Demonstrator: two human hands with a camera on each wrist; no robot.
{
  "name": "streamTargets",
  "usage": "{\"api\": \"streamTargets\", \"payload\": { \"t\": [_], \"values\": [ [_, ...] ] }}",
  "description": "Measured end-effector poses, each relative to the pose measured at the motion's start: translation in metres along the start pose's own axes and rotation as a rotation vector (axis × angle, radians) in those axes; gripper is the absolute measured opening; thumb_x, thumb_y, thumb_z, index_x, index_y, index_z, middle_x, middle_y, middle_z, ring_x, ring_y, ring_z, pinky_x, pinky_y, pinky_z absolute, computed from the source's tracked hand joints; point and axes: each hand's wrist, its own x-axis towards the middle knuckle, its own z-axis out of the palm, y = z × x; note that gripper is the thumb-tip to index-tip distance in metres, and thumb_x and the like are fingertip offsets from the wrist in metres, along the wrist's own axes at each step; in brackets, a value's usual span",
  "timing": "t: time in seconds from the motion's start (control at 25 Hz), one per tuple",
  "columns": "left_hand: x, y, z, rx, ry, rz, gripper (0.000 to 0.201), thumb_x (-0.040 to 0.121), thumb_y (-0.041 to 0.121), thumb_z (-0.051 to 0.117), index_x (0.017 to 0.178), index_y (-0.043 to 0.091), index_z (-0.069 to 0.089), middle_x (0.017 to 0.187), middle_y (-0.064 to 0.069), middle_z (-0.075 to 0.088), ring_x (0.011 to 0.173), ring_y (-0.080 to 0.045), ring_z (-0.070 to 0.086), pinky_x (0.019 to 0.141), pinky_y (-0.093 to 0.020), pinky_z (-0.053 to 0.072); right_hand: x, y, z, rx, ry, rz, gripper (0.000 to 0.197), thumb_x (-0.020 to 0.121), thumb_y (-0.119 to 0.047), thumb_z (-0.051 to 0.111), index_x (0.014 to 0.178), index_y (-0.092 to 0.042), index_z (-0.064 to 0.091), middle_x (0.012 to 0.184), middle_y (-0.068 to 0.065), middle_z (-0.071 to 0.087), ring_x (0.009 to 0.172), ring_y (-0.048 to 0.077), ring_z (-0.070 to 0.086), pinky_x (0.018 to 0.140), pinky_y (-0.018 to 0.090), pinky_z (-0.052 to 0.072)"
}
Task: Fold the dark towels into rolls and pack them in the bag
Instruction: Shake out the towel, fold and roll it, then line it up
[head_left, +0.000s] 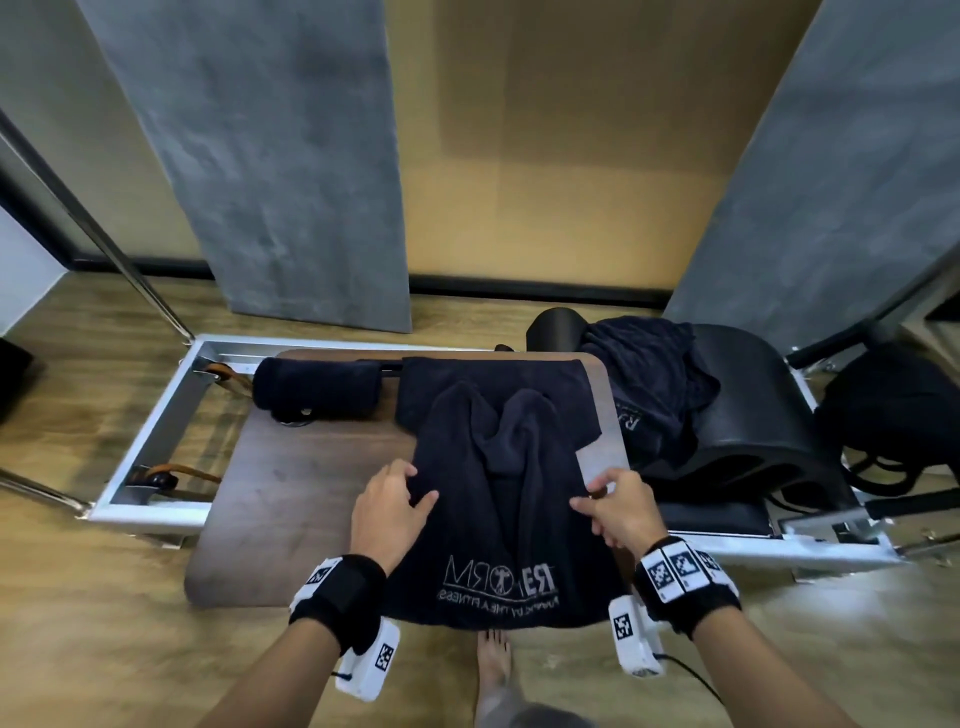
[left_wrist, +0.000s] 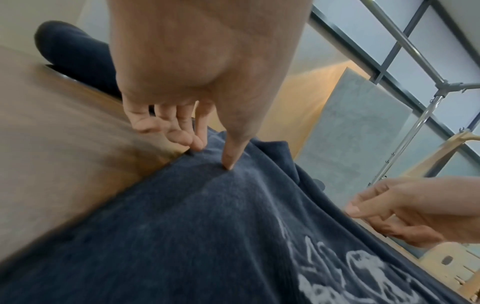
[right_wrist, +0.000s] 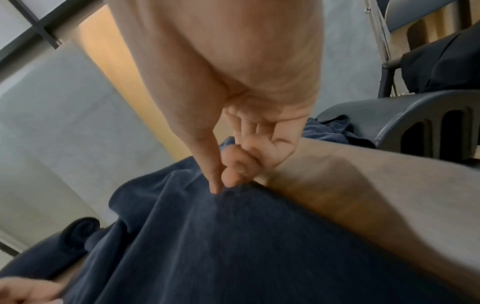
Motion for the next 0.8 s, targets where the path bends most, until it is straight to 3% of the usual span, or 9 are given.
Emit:
{"api": "streamTargets", "payload": {
  "t": [0.16,0.24,0.32,0.36,0.44,0.52,0.6,0.68,0.8],
  "values": [
    [-0.016,0.004,-0.007,-0.055,0.043,-0.039,0.007,0.096,0.028,0.070,0.095,0.024,0.065,0.078,0.002,0.069,0.086,-0.027,0.071,0.075,-0.039,0.055,-0.024,0.010,0.009,0.020,-0.029,-0.006,0.020,0.094,-0.018,0.075,0.094,-0.004,0.060,0.049,0.010,0.064,0.030,0.020,0.042,0.034,0.021,0.031],
    [-0.018,0.004,-0.014,-0.191,0.128,-0.071,0.005,0.100,0.028,0.064,0.096,0.026,0.062,0.069,0.001,0.074,0.077,-0.024,0.073,0.078,-0.043,0.059,-0.033,0.002,0.004,0.252,-0.015,-0.021,0.017,0.100,-0.014,0.067,0.098,-0.004,0.054,0.056,0.017,0.068,0.032,0.023,0.048,0.034,0.023,0.036],
    [-0.017,0.005,-0.021,-0.467,0.171,-0.075,0.008,0.104,0.022,0.058,0.100,0.027,0.055,0.070,-0.001,0.077,0.067,-0.018,0.075,0.077,-0.049,0.062,-0.042,-0.011,-0.006,0.578,-0.019,-0.061,0.012,0.104,-0.008,0.061,0.104,-0.006,0.050,0.078,0.024,0.074,0.047,0.029,0.065,0.040,0.030,0.051],
    [-0.017,0.006,-0.023,-0.595,0.152,-0.068,0.010,0.106,0.017,0.057,0.105,0.027,0.053,0.084,-0.005,0.081,0.075,-0.015,0.077,0.082,-0.051,0.063,-0.048,-0.015,-0.011,0.701,-0.041,-0.103,0.011,0.104,-0.005,0.059,0.110,-0.007,0.050,0.094,0.024,0.076,0.063,0.032,0.073,0.050,0.035,0.060],
    [-0.020,0.006,-0.027,-0.681,0.008,-0.005,0.032,0.106,0.014,0.059,0.133,0.026,0.045,0.135,-0.003,0.068,0.118,-0.011,0.068,0.105,-0.047,0.055,-0.055,-0.016,-0.016,0.782,-0.100,-0.169,0.028,0.103,0.001,0.060,0.126,-0.011,0.050,0.116,0.014,0.071,0.095,0.035,0.075,0.073,0.045,0.065],
    [-0.030,0.001,-0.024,-0.531,-0.114,0.122,0.060,0.103,0.019,0.065,0.152,0.026,0.032,0.149,0.011,0.047,0.137,-0.007,0.046,0.116,-0.037,0.040,-0.062,-0.011,-0.012,0.672,-0.106,-0.198,0.034,0.099,0.004,0.063,0.129,-0.009,0.054,0.113,0.014,0.070,0.100,0.034,0.071,0.079,0.045,0.064],
    [-0.046,-0.008,-0.018,-0.294,-0.099,0.264,0.045,0.100,0.028,0.069,0.140,0.027,0.048,0.134,0.014,0.053,0.125,-0.008,0.050,0.111,-0.037,0.043,-0.069,0.000,0.000,0.392,-0.050,-0.259,0.019,0.095,0.006,0.067,0.112,-0.003,0.066,0.099,0.017,0.073,0.092,0.032,0.068,0.070,0.030,0.061],
    [-0.063,-0.017,-0.015,-0.016,-0.123,0.361,0.023,0.096,0.044,0.070,0.114,0.033,0.060,0.113,0.019,0.054,0.113,-0.007,0.053,0.101,-0.041,0.046,-0.073,0.016,0.010,0.087,-0.002,-0.353,0.013,0.090,0.004,0.074,0.099,-0.005,0.074,0.096,0.013,0.074,0.090,0.027,0.067,0.077,0.025,0.058],
    [-0.079,-0.030,-0.016,0.211,-0.246,0.418,0.045,0.084,0.065,0.071,0.116,0.039,0.054,0.123,0.025,0.043,0.120,-0.001,0.042,0.094,-0.037,0.036,-0.081,0.034,0.018,-0.190,-0.004,-0.447,0.022,0.083,-0.006,0.084,0.100,-0.016,0.075,0.106,0.001,0.066,0.101,0.018,0.062,0.094,0.030,0.051]
  ]
}}
